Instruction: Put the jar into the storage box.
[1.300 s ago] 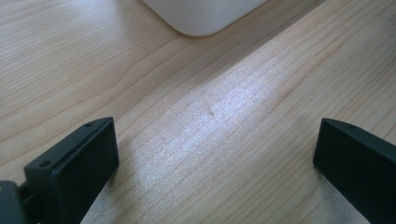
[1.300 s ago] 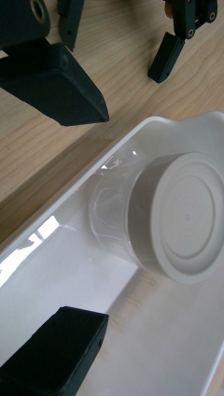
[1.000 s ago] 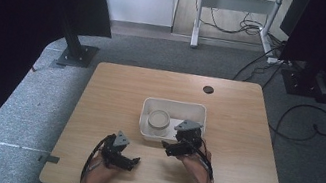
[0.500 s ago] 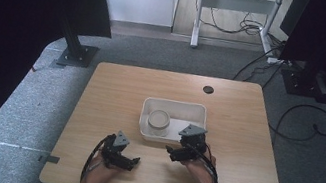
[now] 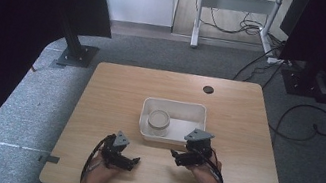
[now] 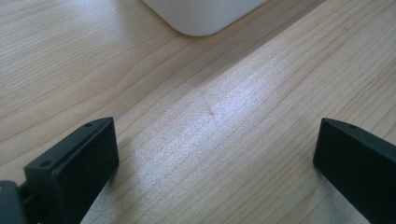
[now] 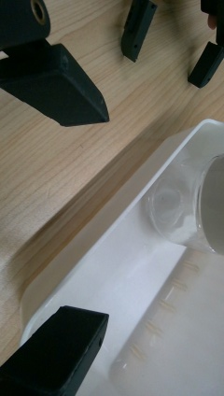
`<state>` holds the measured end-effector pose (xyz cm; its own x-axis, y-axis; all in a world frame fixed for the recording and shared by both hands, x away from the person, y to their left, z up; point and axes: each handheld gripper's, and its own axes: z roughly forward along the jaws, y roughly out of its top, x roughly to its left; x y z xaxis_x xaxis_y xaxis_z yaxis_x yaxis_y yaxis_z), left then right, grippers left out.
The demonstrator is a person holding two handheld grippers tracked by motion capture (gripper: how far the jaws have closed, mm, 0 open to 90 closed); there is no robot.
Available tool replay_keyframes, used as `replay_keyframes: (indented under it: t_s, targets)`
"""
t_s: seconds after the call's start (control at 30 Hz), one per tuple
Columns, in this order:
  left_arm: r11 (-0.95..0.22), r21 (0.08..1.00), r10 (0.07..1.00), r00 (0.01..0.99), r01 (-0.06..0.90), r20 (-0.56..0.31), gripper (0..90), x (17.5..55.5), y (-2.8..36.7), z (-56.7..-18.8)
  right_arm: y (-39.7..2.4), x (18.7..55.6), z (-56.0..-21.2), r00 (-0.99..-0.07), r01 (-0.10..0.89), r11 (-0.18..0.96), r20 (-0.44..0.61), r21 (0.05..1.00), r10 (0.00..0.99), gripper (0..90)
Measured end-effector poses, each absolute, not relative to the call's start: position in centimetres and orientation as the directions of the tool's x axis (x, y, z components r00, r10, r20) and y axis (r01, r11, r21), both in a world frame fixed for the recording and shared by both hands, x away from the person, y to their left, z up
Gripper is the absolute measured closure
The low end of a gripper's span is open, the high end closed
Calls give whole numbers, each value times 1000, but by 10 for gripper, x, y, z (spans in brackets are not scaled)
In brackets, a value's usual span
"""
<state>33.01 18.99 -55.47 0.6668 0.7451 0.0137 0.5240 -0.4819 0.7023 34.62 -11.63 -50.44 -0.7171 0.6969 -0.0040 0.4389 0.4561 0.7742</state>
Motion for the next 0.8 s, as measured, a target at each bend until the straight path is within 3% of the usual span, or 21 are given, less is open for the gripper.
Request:
replay_keyframes:
  t_s: [0.8]
  targets:
    - [-483, 702, 745, 667, 524, 14, 0, 330, 190, -555, -140, 332, -508, -695, 458, 440, 2, 772, 719, 32]
